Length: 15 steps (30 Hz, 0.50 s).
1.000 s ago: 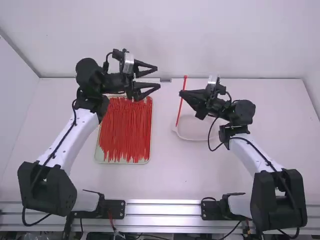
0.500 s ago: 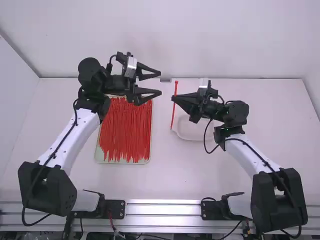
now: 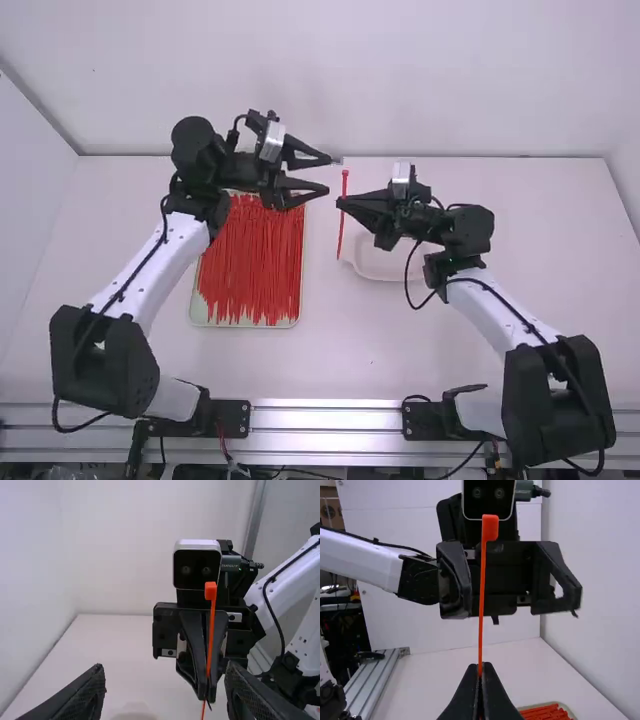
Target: Fasten the cable tie
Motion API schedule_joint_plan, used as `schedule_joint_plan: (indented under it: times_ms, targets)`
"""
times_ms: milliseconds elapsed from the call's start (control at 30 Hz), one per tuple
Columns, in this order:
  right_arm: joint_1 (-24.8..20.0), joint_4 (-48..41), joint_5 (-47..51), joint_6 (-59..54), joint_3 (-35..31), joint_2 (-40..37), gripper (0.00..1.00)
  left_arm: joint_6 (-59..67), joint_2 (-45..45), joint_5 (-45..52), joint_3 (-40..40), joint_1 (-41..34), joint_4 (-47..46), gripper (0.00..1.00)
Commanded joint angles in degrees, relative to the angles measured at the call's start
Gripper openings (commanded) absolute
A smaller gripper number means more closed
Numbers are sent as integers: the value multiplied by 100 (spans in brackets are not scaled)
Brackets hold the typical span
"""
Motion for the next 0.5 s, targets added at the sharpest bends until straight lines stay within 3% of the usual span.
schedule_joint_plan:
  times_ms: [0, 300, 467]
  targets:
    - [9, 2, -28, -74, 195, 33, 0, 4, -26, 157, 98, -116, 50, 62]
    - [31, 2, -31, -94, 195, 35, 0, -920, -28, -144, 98, -146, 793, 55]
    - [76, 4, -33, -153, 195, 33, 0, -1016, -28, -149, 98, -243, 977, 41]
